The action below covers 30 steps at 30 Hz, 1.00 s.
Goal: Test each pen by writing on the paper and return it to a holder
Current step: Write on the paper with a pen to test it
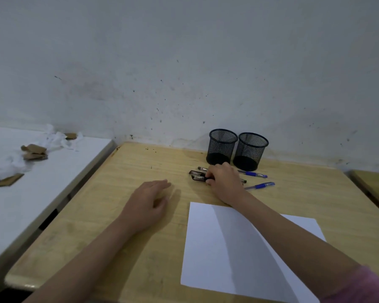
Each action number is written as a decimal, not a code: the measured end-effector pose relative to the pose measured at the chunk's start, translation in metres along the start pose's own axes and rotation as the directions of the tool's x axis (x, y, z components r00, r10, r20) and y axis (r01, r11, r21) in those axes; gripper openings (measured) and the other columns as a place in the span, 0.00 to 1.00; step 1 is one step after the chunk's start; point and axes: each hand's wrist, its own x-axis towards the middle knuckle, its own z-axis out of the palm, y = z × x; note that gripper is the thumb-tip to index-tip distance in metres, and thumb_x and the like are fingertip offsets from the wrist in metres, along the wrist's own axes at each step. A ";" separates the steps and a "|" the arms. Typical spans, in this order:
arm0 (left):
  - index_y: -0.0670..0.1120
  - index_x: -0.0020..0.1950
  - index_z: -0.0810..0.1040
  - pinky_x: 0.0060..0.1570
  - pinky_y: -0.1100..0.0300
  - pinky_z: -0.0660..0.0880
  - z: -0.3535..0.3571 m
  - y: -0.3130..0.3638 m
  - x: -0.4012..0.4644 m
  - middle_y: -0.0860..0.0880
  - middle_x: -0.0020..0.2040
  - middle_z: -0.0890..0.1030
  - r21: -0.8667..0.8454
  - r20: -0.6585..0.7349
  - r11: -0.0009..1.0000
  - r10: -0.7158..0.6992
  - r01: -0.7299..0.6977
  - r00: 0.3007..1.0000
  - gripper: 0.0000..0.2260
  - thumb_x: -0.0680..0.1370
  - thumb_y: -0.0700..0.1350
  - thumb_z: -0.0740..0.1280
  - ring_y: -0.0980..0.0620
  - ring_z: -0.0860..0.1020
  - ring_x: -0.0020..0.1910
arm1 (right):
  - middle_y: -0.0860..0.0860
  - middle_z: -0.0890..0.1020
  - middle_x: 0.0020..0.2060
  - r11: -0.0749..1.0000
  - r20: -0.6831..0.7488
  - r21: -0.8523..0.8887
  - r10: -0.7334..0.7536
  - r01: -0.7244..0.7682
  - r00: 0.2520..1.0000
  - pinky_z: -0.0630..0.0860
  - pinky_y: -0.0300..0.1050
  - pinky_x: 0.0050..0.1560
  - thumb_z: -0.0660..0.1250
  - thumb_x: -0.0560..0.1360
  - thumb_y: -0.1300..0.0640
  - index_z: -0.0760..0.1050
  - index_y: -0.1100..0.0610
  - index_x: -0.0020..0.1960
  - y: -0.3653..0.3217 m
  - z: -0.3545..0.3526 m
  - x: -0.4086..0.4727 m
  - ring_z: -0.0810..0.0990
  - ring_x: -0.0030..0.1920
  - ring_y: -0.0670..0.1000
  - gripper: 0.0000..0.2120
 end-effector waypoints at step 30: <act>0.43 0.43 0.84 0.48 0.60 0.79 0.018 0.114 0.038 0.53 0.37 0.85 -0.698 -0.100 0.716 -0.083 -0.011 0.992 0.09 0.69 0.30 0.71 0.51 0.82 0.42 | 0.48 0.74 0.27 0.279 -0.127 0.960 0.515 -0.025 0.848 0.69 0.40 0.33 0.65 0.77 0.58 0.77 0.56 0.41 -0.028 -0.051 -0.080 0.71 0.28 0.44 0.07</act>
